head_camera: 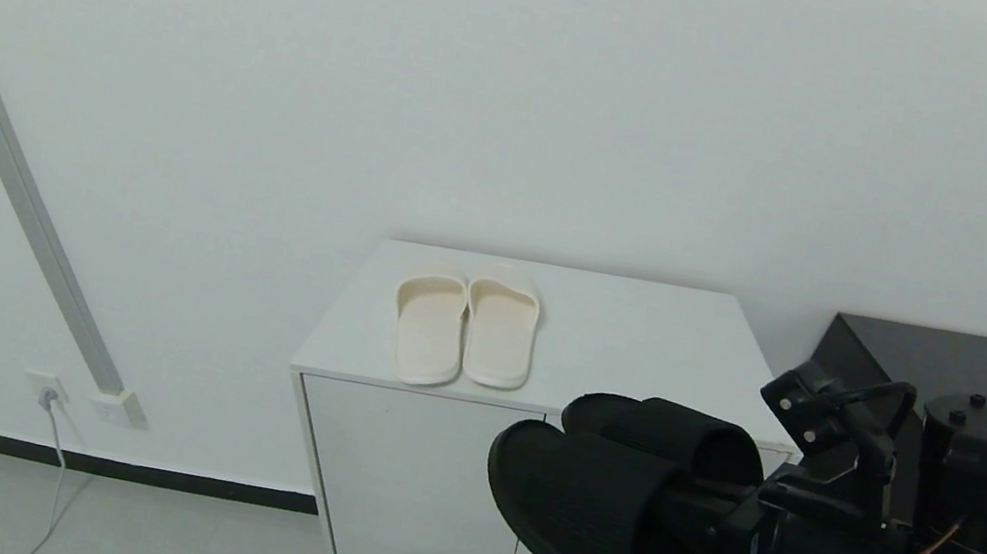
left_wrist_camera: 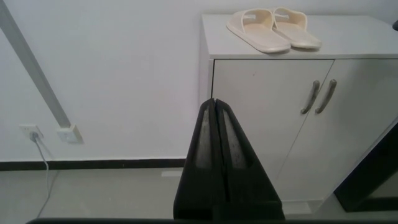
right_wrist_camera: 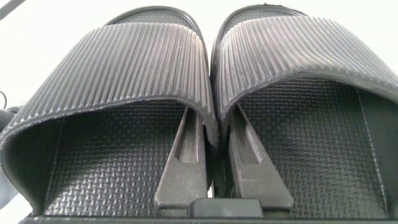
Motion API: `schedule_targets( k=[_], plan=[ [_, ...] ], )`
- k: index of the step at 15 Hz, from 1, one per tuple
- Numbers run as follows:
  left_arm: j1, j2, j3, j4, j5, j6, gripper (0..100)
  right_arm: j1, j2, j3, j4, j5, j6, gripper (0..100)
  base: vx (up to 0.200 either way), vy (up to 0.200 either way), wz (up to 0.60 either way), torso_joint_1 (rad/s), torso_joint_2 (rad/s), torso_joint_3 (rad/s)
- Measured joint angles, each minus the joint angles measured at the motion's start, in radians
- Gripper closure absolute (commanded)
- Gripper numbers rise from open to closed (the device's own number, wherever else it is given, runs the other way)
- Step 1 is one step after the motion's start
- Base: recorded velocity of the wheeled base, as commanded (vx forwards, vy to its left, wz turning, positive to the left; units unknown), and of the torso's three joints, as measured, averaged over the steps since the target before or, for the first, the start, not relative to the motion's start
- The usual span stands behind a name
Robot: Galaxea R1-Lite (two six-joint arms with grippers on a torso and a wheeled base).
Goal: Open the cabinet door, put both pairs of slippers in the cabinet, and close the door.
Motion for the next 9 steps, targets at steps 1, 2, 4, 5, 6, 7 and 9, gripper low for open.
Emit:
schedule_targets(
  k=[1,2,4,5,6,7,9],
  plan=[
    [0.000,0.000,0.000,-0.001,0.000,0.000,100,0.001,0.001,0.001,-0.001,0.000,0.000,100,0.000,0.000,0.00,-0.090,0.20,0.110],
    [0.000,0.000,0.000,0.000,0.000,0.000,100,0.002,0.002,0.003,0.000,0.001,0.000,100,0.000,0.000,0.00,-0.139,0.33,0.178],
    [0.000,0.000,0.000,0.000,0.002,0.002,100,0.007,0.003,0.004,0.001,0.000,0.000,100,0.000,0.000,0.00,-0.149,0.36,0.195],
    [0.000,0.000,0.001,0.000,0.002,0.002,100,0.011,0.003,0.006,0.001,0.000,-0.001,100,0.000,0.000,0.00,-0.159,0.37,0.203],
    [0.000,0.000,0.001,0.000,0.001,0.002,100,0.014,0.003,0.009,0.000,0.000,-0.001,100,0.000,0.000,0.00,-0.173,0.38,0.207],
    [0.000,0.000,0.002,0.000,0.000,0.002,100,0.015,0.003,0.011,0.000,0.001,-0.002,100,0.000,0.000,0.00,-0.163,0.38,0.207],
    [0.000,0.000,0.001,0.000,-0.001,-0.001,0,0.024,0.006,0.018,0.000,0.004,-0.001,100,0.000,0.000,0.00,-0.188,0.43,0.239]
  ],
)
